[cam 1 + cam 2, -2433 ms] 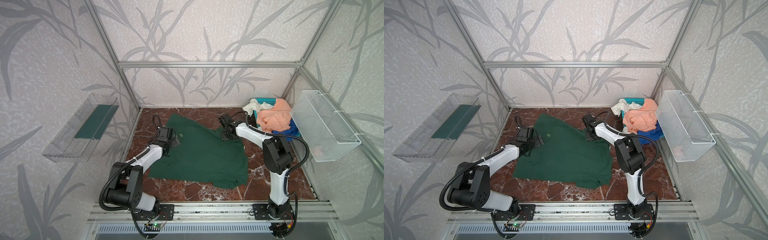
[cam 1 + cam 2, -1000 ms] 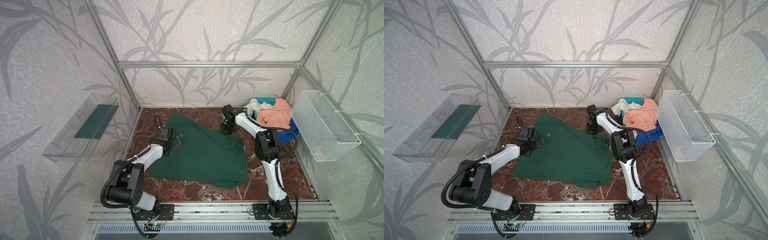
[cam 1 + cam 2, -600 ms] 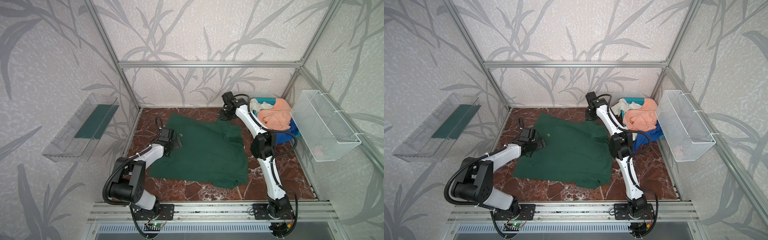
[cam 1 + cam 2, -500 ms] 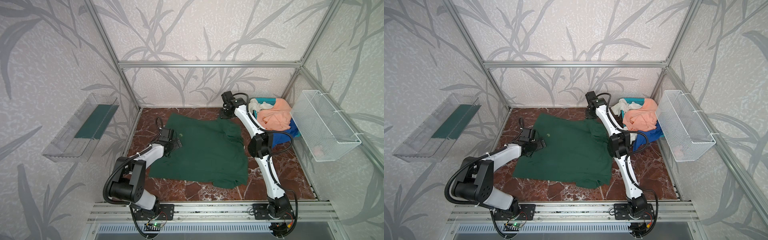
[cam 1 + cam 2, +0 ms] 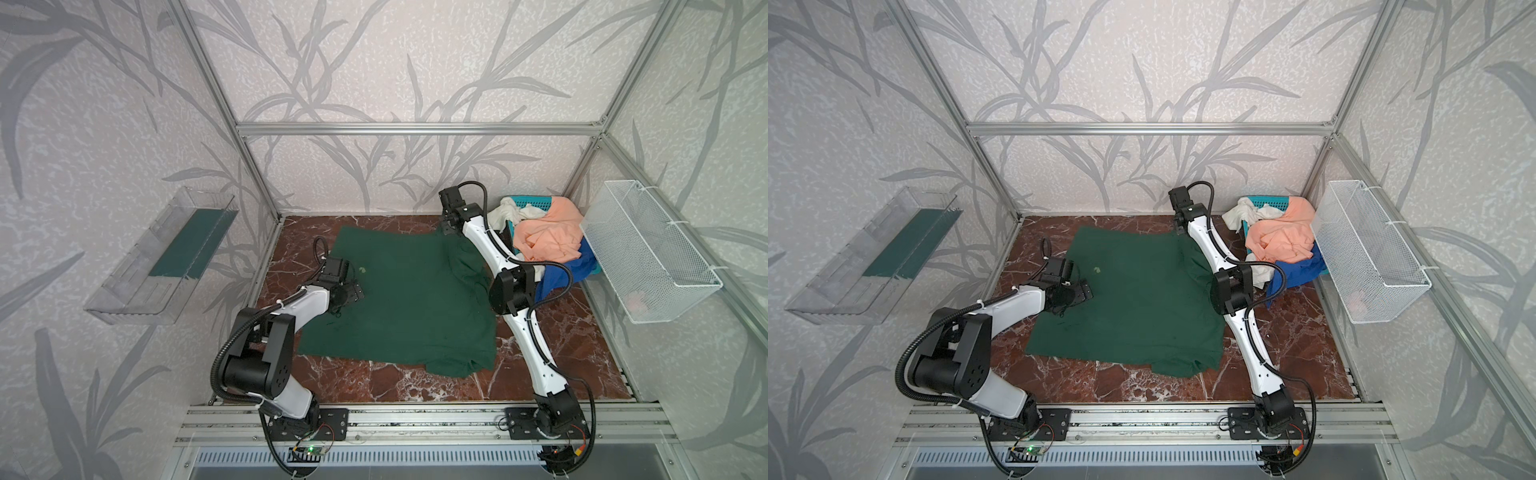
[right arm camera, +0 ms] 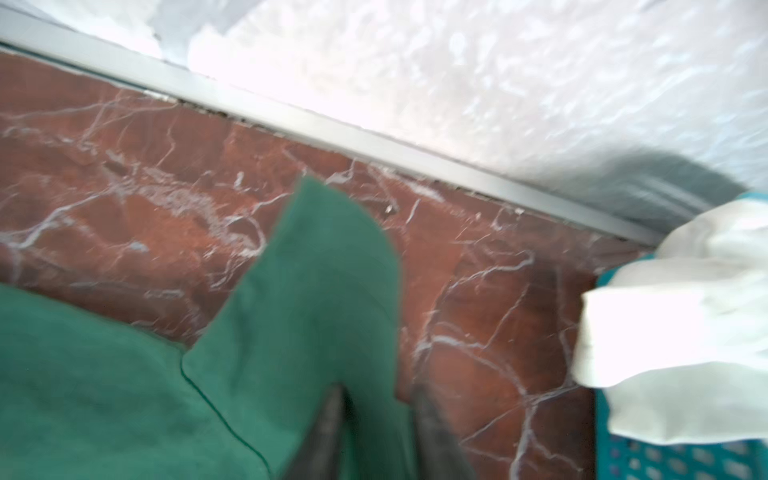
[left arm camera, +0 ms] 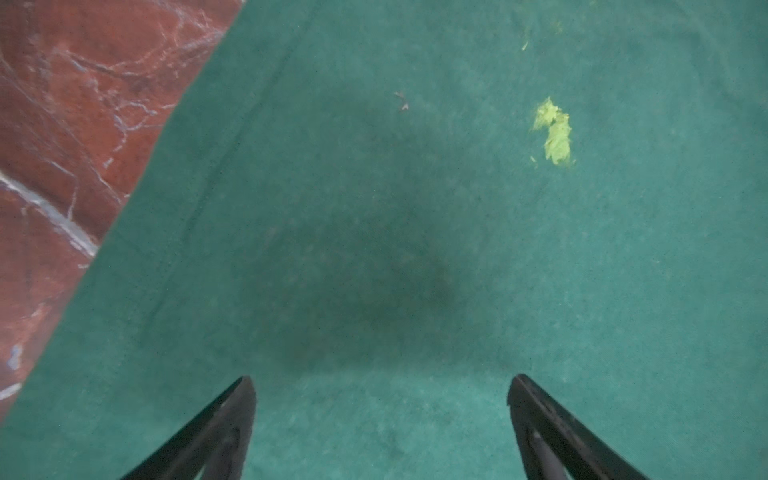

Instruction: Fold and stack the t-shirts

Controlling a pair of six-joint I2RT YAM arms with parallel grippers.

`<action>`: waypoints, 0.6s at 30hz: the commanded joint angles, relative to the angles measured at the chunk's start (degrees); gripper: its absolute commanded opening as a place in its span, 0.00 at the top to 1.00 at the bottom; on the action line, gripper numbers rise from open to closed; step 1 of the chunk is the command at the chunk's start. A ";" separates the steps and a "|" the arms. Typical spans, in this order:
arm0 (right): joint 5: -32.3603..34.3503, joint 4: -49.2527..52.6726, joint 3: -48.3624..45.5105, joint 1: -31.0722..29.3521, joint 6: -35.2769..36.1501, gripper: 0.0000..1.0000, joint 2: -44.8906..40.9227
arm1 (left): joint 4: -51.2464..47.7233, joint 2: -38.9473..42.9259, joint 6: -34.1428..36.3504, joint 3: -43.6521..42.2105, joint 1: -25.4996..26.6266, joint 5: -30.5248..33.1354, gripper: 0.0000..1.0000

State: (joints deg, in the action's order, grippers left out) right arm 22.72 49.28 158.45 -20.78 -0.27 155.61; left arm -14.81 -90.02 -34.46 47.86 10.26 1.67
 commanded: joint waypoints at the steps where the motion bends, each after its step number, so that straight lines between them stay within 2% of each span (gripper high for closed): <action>1: -0.38 0.95 2.53 1.32 -0.38 0.15 -0.97 | -2.49 0.76 0.44 1.78 -0.33 1.18 0.05; 4: -3.18 3.43 -0.63 1.57 -3.57 0.06 -5.66 | -2.53 2.34 0.53 1.43 -0.18 0.17 0.05; 11: -11.37 12.72 -13.74 1.44 -11.72 0.05 -18.31 | -1.63 6.07 0.27 -0.56 1.96 0.48 0.05; 14: -12.89 18.86 -19.47 1.12 -16.84 0.19 -22.33 | -0.65 6.02 -0.16 -1.76 2.48 0.21 0.05; 18: -13.41 15.68 -34.71 -0.05 -16.64 0.39 -29.23 | 0.47 5.39 -0.78 -2.67 2.57 -0.86 0.05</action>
State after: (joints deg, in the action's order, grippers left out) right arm 11.40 62.17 130.02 -20.05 -14.13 128.99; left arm -14.85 -84.68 -34.65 46.13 12.82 1.21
